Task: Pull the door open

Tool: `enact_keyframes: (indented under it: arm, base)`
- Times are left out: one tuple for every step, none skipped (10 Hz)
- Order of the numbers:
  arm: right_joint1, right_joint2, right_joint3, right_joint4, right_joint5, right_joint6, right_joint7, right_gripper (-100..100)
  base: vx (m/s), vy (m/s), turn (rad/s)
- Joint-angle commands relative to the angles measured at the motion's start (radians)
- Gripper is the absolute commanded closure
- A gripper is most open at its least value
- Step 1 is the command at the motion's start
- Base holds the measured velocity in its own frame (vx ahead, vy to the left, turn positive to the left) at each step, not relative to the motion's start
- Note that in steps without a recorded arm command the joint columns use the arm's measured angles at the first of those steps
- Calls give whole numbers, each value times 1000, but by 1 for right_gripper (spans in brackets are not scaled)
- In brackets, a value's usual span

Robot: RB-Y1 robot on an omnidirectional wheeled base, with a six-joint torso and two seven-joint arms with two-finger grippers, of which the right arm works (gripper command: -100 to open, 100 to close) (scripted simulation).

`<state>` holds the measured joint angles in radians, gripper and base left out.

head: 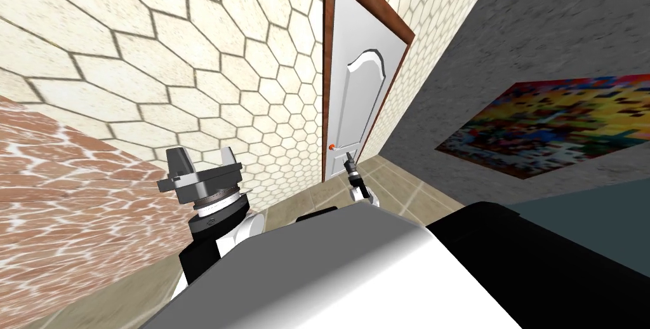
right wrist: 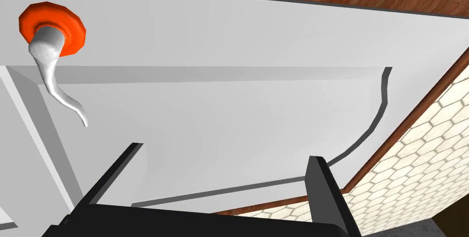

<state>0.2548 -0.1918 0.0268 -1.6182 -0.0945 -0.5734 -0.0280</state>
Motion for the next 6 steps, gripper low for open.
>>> enact_keyframes:
  arm:
    - [-6, -10, -1, 36, -2, -5, -10, -100]
    - [-22, -25, 0, 73, -3, -13, -22, -100]
    - [-22, -25, 0, 89, -3, -13, -22, -100]
    - [-38, -39, 2, 118, -4, -21, -34, -100]
    - [-38, -39, 2, 140, -4, -21, -34, -100]
    - [-53, -53, 3, 175, -5, -30, -46, -100]
  base:
    - [41, -52, 74]
    - [32, -68, 108]
    - [31, -57, 82]
    - [39, -52, 135]
    - [29, -43, 77]
    - [36, -56, 128]
